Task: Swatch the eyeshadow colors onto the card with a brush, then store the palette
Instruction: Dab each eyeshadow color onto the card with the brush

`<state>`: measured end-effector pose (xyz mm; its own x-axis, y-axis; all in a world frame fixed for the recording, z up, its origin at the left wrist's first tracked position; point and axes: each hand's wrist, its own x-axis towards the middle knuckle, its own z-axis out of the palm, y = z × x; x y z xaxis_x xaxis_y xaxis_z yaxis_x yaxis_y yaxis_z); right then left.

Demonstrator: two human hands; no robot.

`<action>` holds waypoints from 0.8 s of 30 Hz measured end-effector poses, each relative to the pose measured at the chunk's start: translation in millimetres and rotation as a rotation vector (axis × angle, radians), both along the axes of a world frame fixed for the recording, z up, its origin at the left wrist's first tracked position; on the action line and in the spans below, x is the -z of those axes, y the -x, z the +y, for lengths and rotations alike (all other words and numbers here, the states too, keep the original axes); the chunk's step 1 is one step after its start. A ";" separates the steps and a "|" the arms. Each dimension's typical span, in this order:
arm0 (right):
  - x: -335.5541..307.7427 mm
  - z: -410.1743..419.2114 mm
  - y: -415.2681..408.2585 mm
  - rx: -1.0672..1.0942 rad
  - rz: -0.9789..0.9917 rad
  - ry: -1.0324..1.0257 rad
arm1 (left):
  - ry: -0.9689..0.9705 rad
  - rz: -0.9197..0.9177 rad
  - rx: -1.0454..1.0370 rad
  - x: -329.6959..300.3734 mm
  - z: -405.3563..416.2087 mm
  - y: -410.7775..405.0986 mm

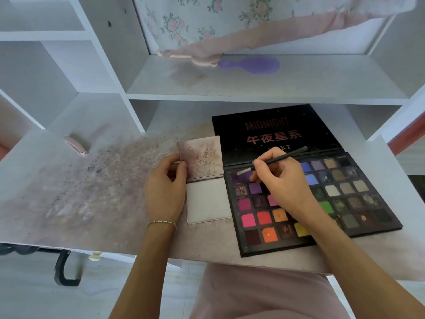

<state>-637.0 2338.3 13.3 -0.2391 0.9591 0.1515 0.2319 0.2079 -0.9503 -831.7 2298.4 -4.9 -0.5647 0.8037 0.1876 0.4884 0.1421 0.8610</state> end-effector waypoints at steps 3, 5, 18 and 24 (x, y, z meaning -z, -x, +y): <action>0.3 -0.2 0.0 -0.002 -0.015 0.002 | -0.001 0.009 0.000 0.1 -0.4 0.2; 0.4 -0.7 0.0 -0.008 -0.034 0.005 | 0.001 0.012 0.002 0.3 -0.3 0.5; 0.4 -0.9 0.5 -0.026 -0.072 0.004 | 0.012 0.037 0.008 -1.3 -0.8 -0.5; 0.6 -0.7 0.3 -0.034 -0.071 -0.006 | 0.009 0.030 0.012 -2.4 -1.1 -0.5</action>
<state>-637.3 2337.6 12.7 -0.2821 0.9494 0.1382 0.2916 0.2221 -0.9304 -831.2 2297.3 -2.4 -0.5490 0.8123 0.1970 0.5157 0.1437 0.8446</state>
